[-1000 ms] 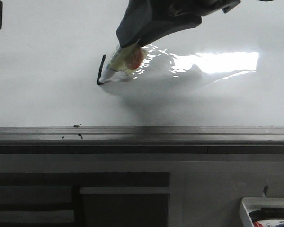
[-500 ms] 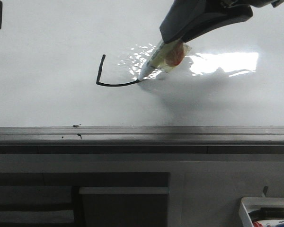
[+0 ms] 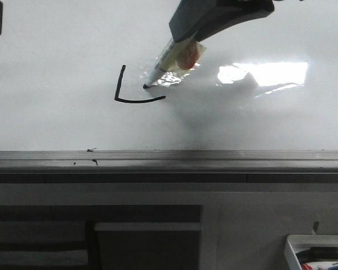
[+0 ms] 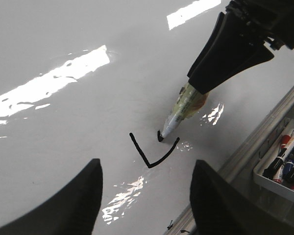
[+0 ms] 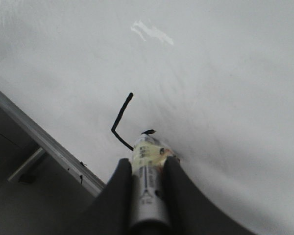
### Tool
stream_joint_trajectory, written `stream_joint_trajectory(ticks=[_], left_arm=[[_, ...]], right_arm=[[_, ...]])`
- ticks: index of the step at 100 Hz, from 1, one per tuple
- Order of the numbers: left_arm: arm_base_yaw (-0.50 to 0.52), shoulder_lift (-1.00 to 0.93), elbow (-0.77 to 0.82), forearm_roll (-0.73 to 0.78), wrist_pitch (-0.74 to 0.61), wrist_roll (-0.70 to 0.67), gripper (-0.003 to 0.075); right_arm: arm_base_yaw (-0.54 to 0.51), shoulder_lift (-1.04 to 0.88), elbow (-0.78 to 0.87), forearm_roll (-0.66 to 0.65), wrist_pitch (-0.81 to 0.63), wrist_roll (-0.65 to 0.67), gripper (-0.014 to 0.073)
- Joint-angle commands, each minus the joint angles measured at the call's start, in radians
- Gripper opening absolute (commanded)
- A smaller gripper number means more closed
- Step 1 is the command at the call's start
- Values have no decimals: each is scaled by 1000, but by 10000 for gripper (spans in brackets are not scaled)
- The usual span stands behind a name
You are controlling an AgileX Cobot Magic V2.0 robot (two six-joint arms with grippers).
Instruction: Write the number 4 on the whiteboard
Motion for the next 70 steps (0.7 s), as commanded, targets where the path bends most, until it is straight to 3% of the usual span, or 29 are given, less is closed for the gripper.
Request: stream_joint_trajectory(ticks=[1, 46, 70], left_arm=[[1, -3, -29, -14, -69, -8, 365], [-26, 74, -27, 28, -79, -8, 365], [-113, 253, -27, 96, -252, -8, 365]], right_arm=[[-5, -14, 7, 10, -11, -11, -61], [98, -36, 18, 35, 0, -13, -61], [194, -44, -52, -8, 87, -13, -61]])
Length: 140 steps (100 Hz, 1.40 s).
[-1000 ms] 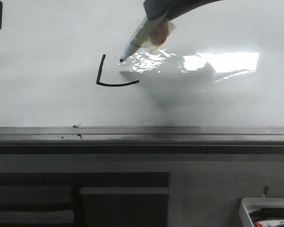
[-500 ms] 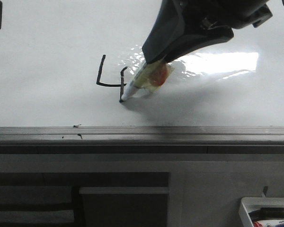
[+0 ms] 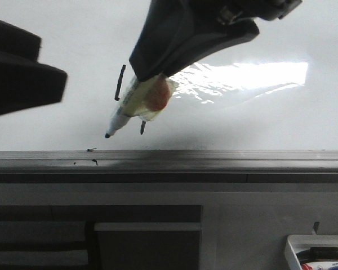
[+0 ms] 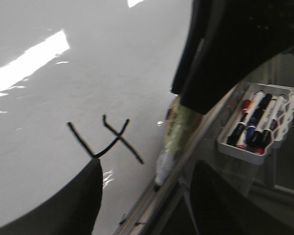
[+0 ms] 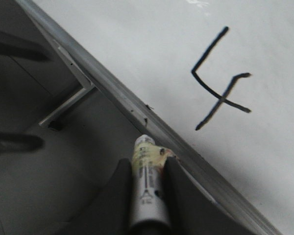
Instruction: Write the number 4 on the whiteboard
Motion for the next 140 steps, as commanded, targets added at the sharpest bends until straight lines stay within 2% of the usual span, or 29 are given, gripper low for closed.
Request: stream_joint_trajectory(ticks=[1, 24, 53, 58, 63, 75, 104, 111, 116, 121, 130, 135, 140], left_arm=[[-22, 64, -29, 4, -164, -8, 365], [-15, 195, -31, 2, -262, -8, 365], [-15, 264, -80, -2, -260, -8, 358], [-15, 270, -88, -4, -255, -8, 314], [-15, 270, -90, -4, -255, -8, 236], [-15, 270, -90, -4, -249, -8, -25], [-15, 268, -90, -3, -232, -8, -20], [-15, 266, -90, -5, -232, -19, -20], [-15, 266, -90, -21, -231, -19, -20], [-15, 265, -90, -59, -216, -19, -20], [-15, 255, -90, -200, -173, -19, -20], [-11, 242, -90, -290, -147, -19, -20], [-2, 226, -90, -396, -127, -19, -20]], right_arm=[[16, -33, -48, -23, -32, -13, -61], [53, -33, -68, -23, -22, -13, -61], [64, -33, -77, -16, -1, -13, -61], [69, -33, -77, -16, 1, -13, -61], [74, -33, -77, -16, 1, -13, -61], [74, -33, -77, -14, 5, -13, -61], [74, -33, -77, -5, 5, -13, -55], [74, -33, -77, -5, 5, -13, 20], [74, -33, -77, -10, -12, -13, 128], [72, -33, -77, -19, -37, -13, 276], [46, -33, -77, -19, -97, -13, 489], [25, -35, -77, -19, -118, -13, 542], [4, -37, -77, -19, -128, -13, 545]])
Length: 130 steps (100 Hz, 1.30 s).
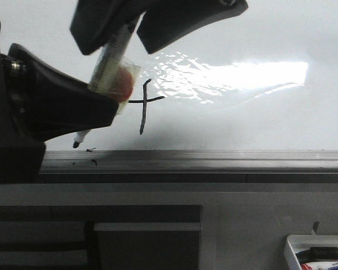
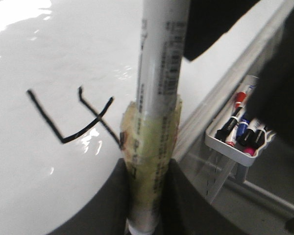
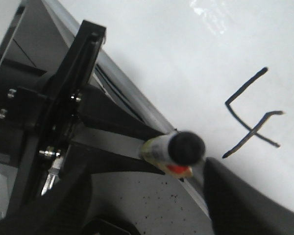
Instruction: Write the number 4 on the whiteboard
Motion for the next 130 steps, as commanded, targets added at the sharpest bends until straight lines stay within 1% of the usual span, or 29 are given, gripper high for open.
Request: stream_joint_trajectory(ticks=[1, 13, 17, 25, 26, 37, 44, 62, 76, 94, 123, 130], left_arm=[[15, -43, -31, -195, -25, -15, -20], [70, -69, -37, -479, 26, -15, -20], [93, -68, -37, -513, 41, -15, -20], [151, -68, -50, -517, 106, -15, -20], [159, -68, -55, -517, 138, -15, -20], [208, -68, -105, -548, 287, -15, -20], [230, -68, -134, -555, 335, -15, -20], [236, -68, -166, -555, 352, -15, -20], [236, -64, -168, -589, 359, -15, -20], [235, -21, -170, -616, 357, -15, -20], [235, 38, -230, -617, 355, -15, -19], [235, 38, -234, -615, 355, -15, 12]], right_arm=[[-40, -39, -35, -5, -96, -10, 545], [-82, -46, -35, -5, -80, -10, 545], [-85, -48, -35, -5, -77, -10, 545], [-85, -48, -35, -5, -74, -10, 545], [-85, -48, -35, -5, -74, -10, 545], [-85, -48, -35, -5, -74, -10, 545], [-85, -48, -35, -5, -74, -10, 545], [-85, -48, -35, -5, -74, -10, 545], [-85, -48, -35, -5, -74, -10, 545], [-85, -48, -35, -5, -74, -10, 545], [-85, -48, -35, -5, -72, -10, 545], [-85, -48, -35, -5, -70, -10, 545]])
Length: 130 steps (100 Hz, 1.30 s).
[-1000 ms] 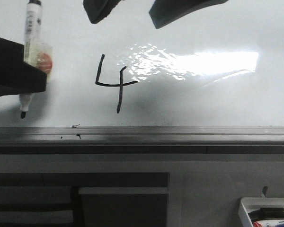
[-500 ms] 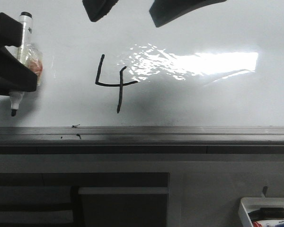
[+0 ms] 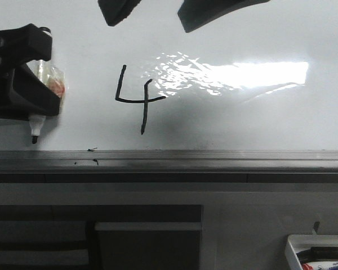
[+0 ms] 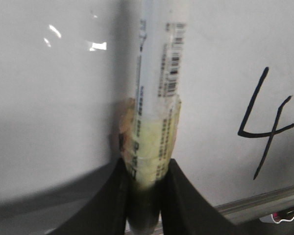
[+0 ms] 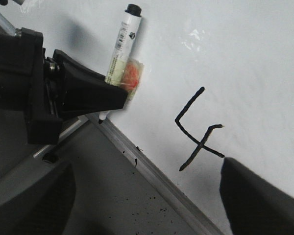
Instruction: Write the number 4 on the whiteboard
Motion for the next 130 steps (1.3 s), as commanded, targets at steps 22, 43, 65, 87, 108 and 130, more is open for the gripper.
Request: stream_joint_trajectory(ticks=[22, 43, 65, 87, 108, 130], left_arm=[[0, -4, -42, -6, -84, -9, 293], [0, -9, -42, -6, -83, -9, 327], [0, -84, -42, -6, -37, -9, 326], [0, -210, -35, 15, -35, -9, 260], [0, -379, 35, 57, -49, -2, -20], [-3, -611, 190, 129, -146, 0, -20]], right_arm=[[-7, -30, -35, -5, -49, -10, 545], [-7, -30, -35, -5, -49, -10, 545], [-7, -30, -35, -5, -19, -10, 325], [-7, -37, -31, -5, 11, -10, -61], [-7, -142, 49, -29, -118, -10, -61], [-7, -360, 272, -50, -323, -10, -60]])
